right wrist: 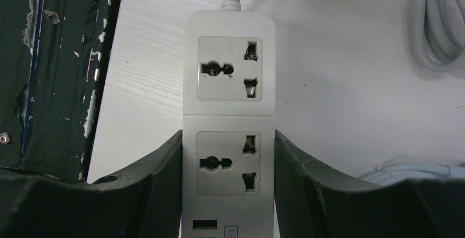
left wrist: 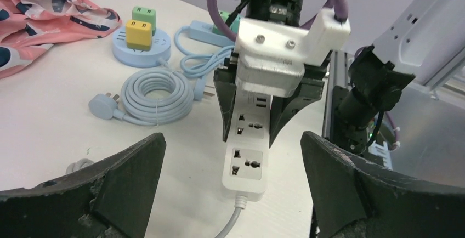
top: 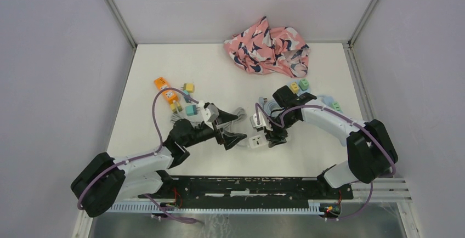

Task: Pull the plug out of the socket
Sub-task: Pick up the socket from the center of the board.

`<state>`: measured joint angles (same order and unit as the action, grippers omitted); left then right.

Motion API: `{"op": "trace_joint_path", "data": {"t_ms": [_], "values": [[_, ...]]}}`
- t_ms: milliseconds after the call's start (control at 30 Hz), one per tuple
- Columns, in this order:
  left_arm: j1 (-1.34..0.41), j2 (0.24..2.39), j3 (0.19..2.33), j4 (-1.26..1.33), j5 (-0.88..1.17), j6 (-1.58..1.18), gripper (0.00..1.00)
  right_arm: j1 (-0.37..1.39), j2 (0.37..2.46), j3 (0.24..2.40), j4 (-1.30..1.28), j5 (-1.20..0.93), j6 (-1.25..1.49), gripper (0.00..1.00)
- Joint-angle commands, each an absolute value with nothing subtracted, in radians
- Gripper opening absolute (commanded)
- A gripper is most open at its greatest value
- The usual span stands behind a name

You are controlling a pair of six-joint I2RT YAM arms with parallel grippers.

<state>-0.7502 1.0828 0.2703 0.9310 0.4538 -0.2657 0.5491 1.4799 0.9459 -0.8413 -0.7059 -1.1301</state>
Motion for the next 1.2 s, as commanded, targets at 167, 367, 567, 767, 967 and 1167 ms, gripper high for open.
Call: {"op": "trace_joint_path", "data": {"t_ms": [167, 367, 567, 767, 967, 1167], "values": [[-0.878, 1.082, 0.276, 0.850, 0.273, -0.016, 0.99, 0.538, 1.440, 0.987, -0.859, -0.764, -1.129, 0.02], [-0.974, 1.138, 0.286, 0.834, 0.166, 0.087, 1.00, 0.534, 1.441, 0.987, -0.859, -0.769, -1.131, 0.02], [-1.035, 1.225, 0.299, 0.878, 0.121, 0.142, 1.00, 0.533, 1.441, 0.986, -0.859, -0.770, -1.130, 0.02], [-1.058, 1.329, 0.346, 0.914, 0.135, 0.161, 0.99, 0.533, 1.438, 0.987, -0.861, -0.772, -1.132, 0.02], [-1.061, 1.410, 0.391, 0.906, 0.205, 0.173, 0.98, 0.532, 1.435, 0.985, -0.862, -0.777, -1.136, 0.02], [-1.061, 1.494, 0.445, 0.867, 0.238, 0.179, 0.88, 0.531, 1.426, 0.986, -0.865, -0.784, -1.142, 0.02]]}}
